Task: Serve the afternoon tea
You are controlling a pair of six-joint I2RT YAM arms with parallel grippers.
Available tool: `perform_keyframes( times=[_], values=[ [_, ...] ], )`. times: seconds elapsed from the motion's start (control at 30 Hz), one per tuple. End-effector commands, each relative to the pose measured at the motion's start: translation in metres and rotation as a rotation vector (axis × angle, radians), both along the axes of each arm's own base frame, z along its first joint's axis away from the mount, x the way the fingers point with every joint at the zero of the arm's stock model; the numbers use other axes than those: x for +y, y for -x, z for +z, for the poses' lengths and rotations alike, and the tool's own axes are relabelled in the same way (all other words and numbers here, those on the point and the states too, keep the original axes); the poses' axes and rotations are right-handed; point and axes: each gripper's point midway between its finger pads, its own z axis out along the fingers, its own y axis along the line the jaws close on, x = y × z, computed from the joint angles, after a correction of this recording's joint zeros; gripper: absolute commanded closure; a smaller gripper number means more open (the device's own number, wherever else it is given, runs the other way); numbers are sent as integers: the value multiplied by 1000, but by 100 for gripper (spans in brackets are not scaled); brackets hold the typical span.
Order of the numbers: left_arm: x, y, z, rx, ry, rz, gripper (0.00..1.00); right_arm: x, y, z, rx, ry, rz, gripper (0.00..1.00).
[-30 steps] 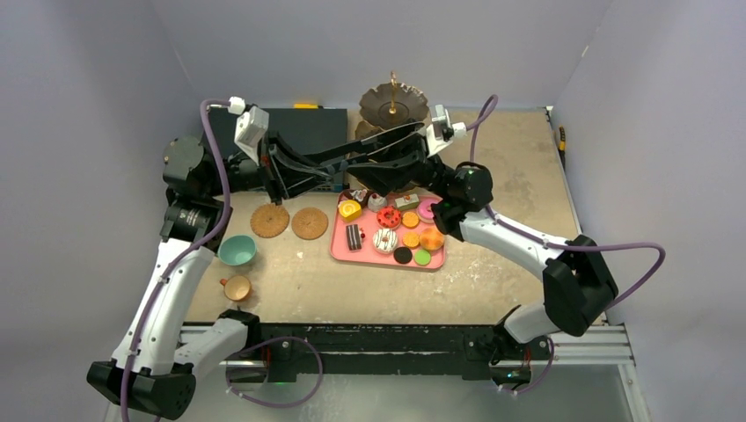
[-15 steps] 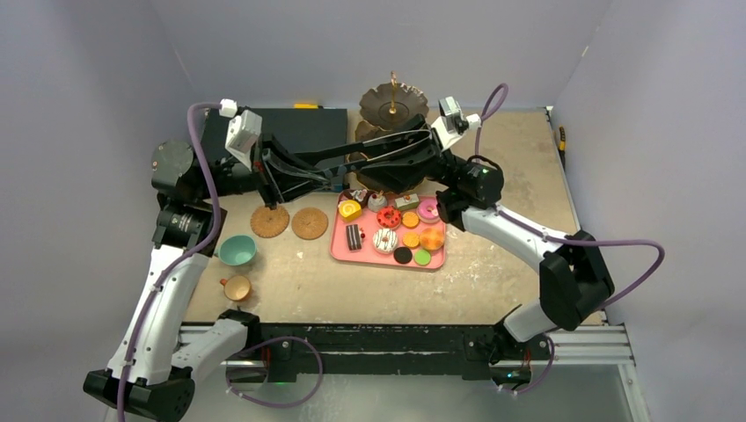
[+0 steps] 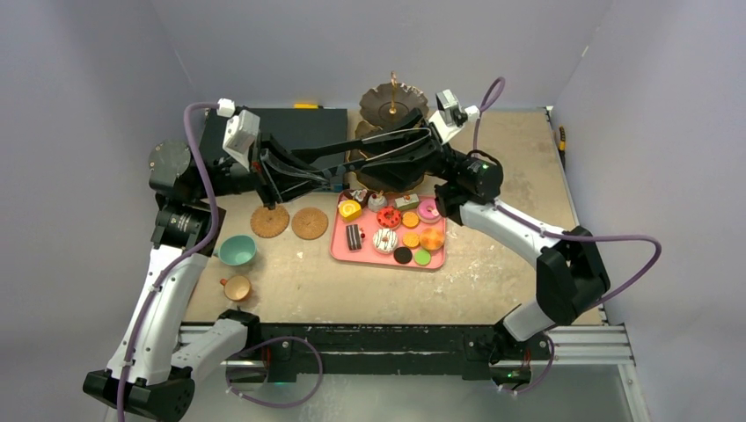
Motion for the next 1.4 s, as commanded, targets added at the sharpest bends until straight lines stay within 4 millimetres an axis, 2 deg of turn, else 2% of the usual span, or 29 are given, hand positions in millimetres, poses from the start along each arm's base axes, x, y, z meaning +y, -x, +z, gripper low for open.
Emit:
perform_keyframes(
  times=[0.0, 0.1, 0.27, 0.47, 0.63, 0.93, 1.07, 1.23, 1.37],
  values=[
    [0, 6, 9, -26, 4, -28, 100, -7, 27, 30, -127, -82, 37, 41],
    [0, 6, 9, -20, 6, -31, 100, -3, 28, 31, -128, -80, 36, 40],
    [-1, 7, 9, -5, 13, -37, 100, 0, 29, 34, -140, -91, 27, 33],
    [-1, 9, 11, -8, 16, -42, 100, 6, 29, 33, -140, -87, 14, 32],
    [0, 10, 11, -3, 16, -46, 100, 9, 26, 34, -144, -87, -23, 23],
    [0, 12, 9, -4, 11, -52, 100, 10, 22, 35, -132, -86, -57, 25],
    [0, 11, 7, 0, 8, -51, 100, 7, 17, 39, -118, -107, -95, 21],
    [0, 12, 6, -4, 3, -51, 100, 5, 15, 44, -120, -118, -126, 20],
    [0, 11, 6, -4, 2, -51, 100, 2, 16, 46, -125, -129, -140, 26]
  ],
)
